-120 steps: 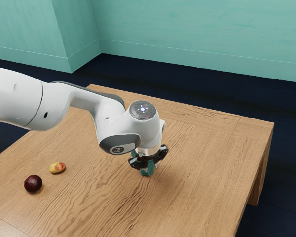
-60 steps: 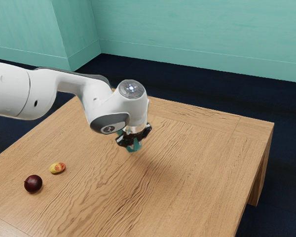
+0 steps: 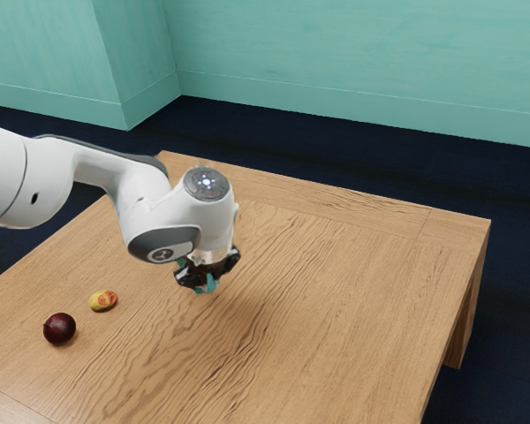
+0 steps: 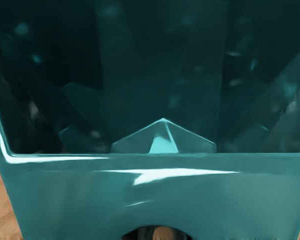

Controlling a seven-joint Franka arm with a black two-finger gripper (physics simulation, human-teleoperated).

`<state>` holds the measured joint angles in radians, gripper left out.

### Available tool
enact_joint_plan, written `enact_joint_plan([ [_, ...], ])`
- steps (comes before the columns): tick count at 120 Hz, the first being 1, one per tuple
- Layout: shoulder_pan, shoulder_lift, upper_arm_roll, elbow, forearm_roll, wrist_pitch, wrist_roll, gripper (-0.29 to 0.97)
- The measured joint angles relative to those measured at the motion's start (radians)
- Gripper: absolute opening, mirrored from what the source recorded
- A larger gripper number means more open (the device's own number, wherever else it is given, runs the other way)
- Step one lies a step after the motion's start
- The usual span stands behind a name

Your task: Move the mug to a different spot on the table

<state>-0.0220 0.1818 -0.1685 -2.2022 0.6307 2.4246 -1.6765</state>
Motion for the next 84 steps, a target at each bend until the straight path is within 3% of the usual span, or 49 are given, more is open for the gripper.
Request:
enact_joint_plan([
  [41, 0.000, 0.012, 0.006, -0.038, 0.021, 0.102, -0.015, -0.11],
  [63, 0.000, 0.009, 0.008, -0.071, 0.184, 0.114, -0.071, -0.07],
  [84, 0.001, 0.010, 0.008, -0.086, 0.243, 0.123, -0.132, -0.09],
])
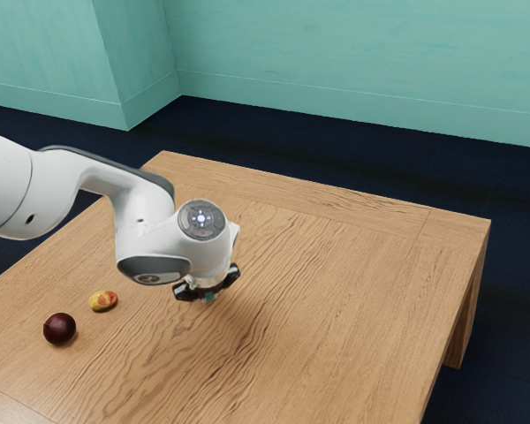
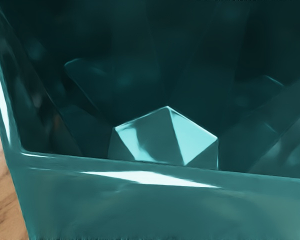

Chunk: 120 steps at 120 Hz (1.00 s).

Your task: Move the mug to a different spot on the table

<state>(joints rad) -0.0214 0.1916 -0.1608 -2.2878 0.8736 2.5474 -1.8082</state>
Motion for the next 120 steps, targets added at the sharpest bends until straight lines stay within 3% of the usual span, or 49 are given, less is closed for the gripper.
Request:
enact_joint_plan([
  [3, 0.000, 0.000, 0.000, 0.000, 0.003, 0.001, -0.008, -0.08],
  [25, 0.000, -0.001, 0.001, -0.001, 0.020, 0.013, -0.061, 0.32],
  [41, 0.000, -0.003, 0.001, -0.016, 0.023, 0.022, -0.094, 0.49],
  [61, 0.000, -0.050, -0.005, -0.082, 0.024, 0.044, -0.134, 0.59],
  [101, -0.006, -0.156, -0.116, -0.153, 0.009, 0.071, -0.194, 0.66],
  [108, -0.016, -0.159, -0.125, -0.142, -0.038, 0.072, -0.194, 0.67],
  [120, -0.019, -0.191, -0.146, -0.103, -0.245, 0.051, -0.148, 0.67],
])
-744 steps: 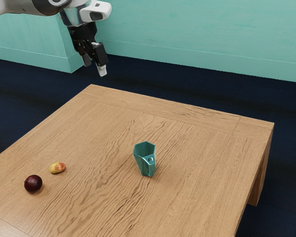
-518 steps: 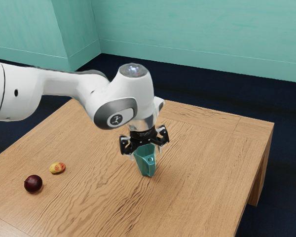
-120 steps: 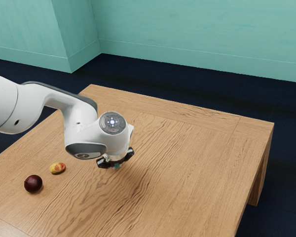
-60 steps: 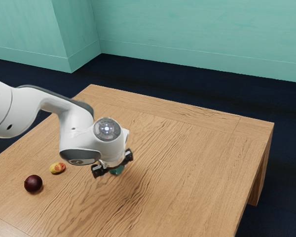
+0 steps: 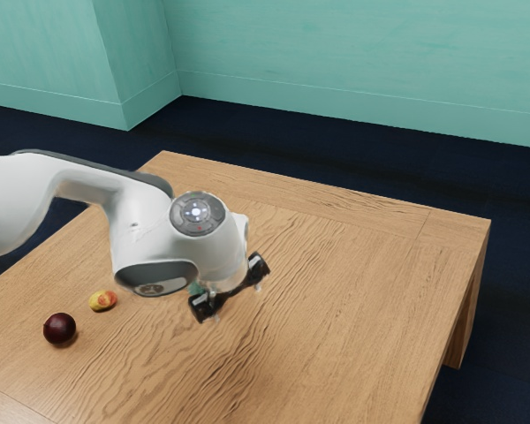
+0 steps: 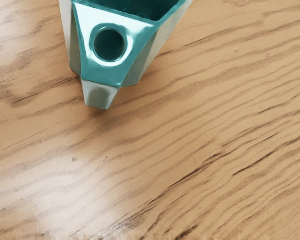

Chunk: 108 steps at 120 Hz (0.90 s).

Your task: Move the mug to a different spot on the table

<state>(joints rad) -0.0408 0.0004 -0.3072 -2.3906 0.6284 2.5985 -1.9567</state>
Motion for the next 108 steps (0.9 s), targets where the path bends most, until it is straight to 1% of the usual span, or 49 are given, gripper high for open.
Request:
enact_joint_plan([
  [7, 0.007, -0.043, -0.021, 0.083, -0.175, -0.078, 0.049, 0.67],
  [17, -0.002, -0.063, -0.017, 0.206, -0.366, -0.213, 0.140, 0.68],
  [24, 0.006, -0.067, -0.013, 0.275, -0.451, -0.307, 0.207, 0.68],
  [35, 0.042, -0.068, -0.010, 0.383, -0.540, -0.432, 0.336, 0.68],
  [41, 0.072, -0.066, -0.007, 0.453, -0.571, -0.504, 0.425, 0.68],
  [50, 0.095, -0.058, 0.023, 0.540, -0.600, -0.601, 0.573, 0.68],
  [61, 0.113, -0.031, 0.062, 0.626, -0.617, -0.693, 0.770, 0.68],
  [78, 0.169, 0.002, 0.086, 0.784, -0.631, -0.852, 1.068, 0.68],
  [83, 0.182, 0.004, 0.097, 0.806, -0.638, -0.890, 1.144, 0.68],
  [96, 0.151, 0.006, 0.194, 0.822, -0.668, -0.957, 1.319, 0.68],
  [108, 0.186, 0.006, 0.216, 0.824, -0.679, -0.992, 1.453, 0.68],
])
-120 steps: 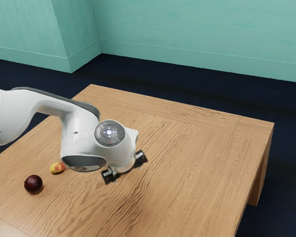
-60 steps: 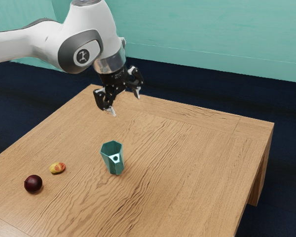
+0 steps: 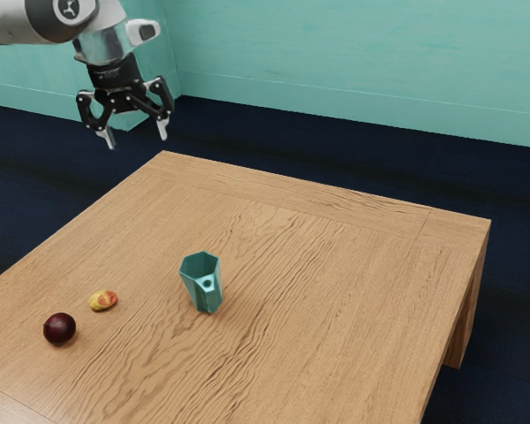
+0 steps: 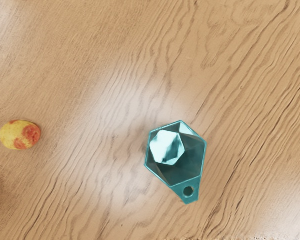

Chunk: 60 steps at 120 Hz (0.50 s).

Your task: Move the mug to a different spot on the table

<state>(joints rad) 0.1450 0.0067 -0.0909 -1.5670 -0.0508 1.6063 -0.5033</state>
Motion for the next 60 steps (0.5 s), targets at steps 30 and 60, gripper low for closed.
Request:
enact_joint_plan([
  [30, 0.125, 0.000, 0.000, 0.000, -0.008, -0.040, 0.248, 0.68],
  [60, 0.214, 0.000, -0.001, 0.000, -0.009, -0.054, 0.397, 0.68],
])
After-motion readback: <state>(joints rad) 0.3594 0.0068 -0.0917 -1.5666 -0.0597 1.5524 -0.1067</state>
